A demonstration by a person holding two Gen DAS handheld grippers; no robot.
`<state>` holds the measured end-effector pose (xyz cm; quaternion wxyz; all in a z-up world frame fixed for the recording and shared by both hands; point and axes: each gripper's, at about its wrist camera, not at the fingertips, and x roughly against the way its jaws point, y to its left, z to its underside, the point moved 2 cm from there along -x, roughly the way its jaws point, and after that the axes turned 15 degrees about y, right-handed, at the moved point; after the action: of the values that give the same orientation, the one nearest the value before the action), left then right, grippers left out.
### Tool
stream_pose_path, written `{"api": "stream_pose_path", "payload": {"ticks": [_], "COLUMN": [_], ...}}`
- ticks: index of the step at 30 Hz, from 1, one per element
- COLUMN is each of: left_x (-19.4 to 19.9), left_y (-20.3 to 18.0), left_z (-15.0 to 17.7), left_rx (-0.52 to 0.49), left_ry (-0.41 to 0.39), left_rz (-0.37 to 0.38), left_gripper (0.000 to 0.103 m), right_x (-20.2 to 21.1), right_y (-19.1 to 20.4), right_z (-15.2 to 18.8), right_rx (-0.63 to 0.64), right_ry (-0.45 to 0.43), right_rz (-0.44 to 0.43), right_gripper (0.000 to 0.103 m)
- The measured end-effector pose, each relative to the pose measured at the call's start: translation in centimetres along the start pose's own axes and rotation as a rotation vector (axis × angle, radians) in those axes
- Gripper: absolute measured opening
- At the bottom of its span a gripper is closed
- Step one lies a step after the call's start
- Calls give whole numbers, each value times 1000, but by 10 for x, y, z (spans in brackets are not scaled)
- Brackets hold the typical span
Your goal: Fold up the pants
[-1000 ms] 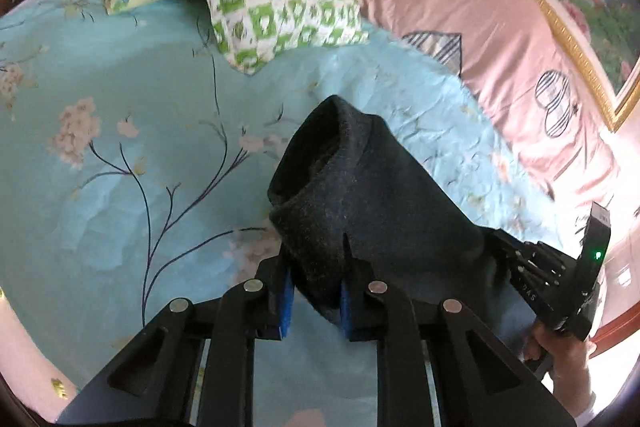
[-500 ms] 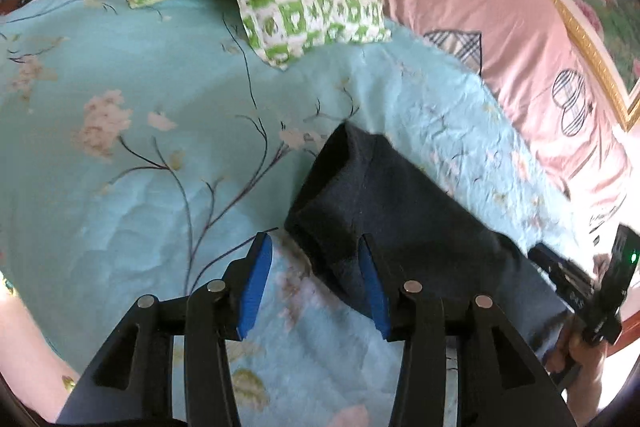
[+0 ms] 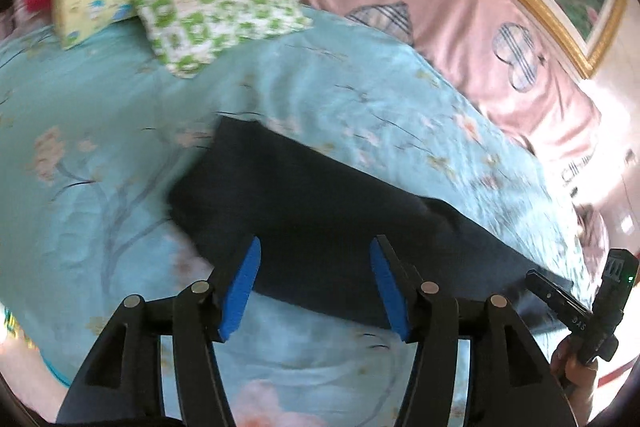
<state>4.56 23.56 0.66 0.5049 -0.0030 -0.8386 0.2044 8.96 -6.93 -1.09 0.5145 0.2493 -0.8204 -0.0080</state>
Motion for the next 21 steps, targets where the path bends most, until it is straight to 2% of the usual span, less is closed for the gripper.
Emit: {"api": "stream_pose_path", "payload": {"ticks": [9,21], "left_x": [-33,-72], "left_y": [-80,-183], "left_z": [-1,12], "left_rx": [-158,-373], "left_ry": [76,180], "left_rz": [58,134], "left_gripper": [58,58], "right_x": [35,84], "right_y": [-35,-77], "right_z": [52,99], "right_rx": [-131,-278], "right_ry": [-45,-118], "right_rz": [1,75], "right_gripper": [44,45]}}
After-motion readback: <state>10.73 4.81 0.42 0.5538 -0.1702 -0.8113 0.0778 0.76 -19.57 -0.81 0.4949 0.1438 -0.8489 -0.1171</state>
